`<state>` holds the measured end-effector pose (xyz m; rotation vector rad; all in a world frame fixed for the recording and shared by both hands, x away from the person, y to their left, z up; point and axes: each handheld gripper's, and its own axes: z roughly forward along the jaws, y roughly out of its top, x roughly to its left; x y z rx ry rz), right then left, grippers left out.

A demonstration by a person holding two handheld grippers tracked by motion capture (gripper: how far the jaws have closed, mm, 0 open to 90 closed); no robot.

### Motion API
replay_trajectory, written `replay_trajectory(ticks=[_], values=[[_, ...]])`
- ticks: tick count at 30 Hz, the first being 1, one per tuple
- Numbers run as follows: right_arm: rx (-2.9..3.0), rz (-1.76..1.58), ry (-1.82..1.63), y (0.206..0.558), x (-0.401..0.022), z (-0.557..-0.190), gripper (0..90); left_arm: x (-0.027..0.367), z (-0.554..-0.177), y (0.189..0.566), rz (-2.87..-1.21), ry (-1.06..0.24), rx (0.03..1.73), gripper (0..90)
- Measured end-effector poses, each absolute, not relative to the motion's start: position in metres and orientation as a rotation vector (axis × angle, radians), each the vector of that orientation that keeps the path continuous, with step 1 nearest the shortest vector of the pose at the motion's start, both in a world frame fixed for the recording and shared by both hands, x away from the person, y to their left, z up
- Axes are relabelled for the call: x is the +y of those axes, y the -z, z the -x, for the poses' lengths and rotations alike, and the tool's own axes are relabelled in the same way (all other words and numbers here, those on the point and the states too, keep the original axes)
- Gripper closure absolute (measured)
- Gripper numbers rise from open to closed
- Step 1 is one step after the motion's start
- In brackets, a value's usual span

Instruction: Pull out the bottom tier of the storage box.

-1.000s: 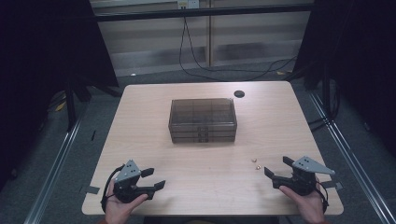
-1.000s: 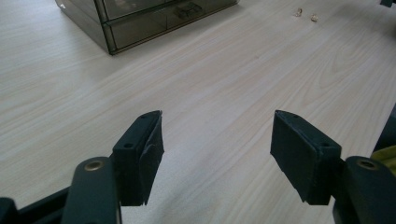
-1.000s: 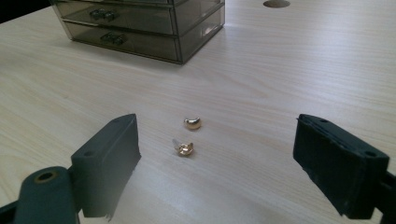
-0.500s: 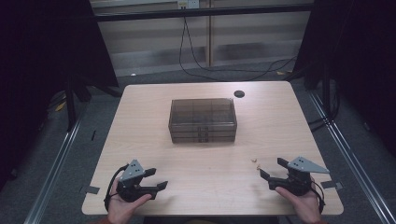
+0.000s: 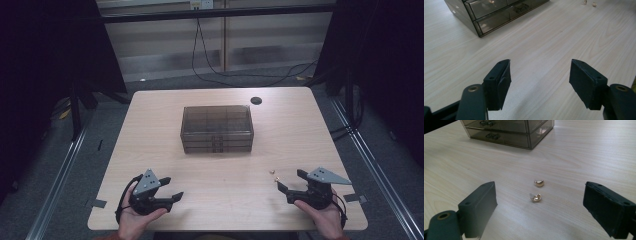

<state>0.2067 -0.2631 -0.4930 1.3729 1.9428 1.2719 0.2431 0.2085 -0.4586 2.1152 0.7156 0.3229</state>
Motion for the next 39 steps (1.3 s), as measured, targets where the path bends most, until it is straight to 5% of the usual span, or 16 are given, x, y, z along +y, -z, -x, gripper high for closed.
replay_trajectory(ticks=[39], values=[[2.012,-1.352,-1.271,0.492,-0.255,-0.205,13.3,0.151,-0.271,0.464,-2.344,-0.527,0.558,39.2]])
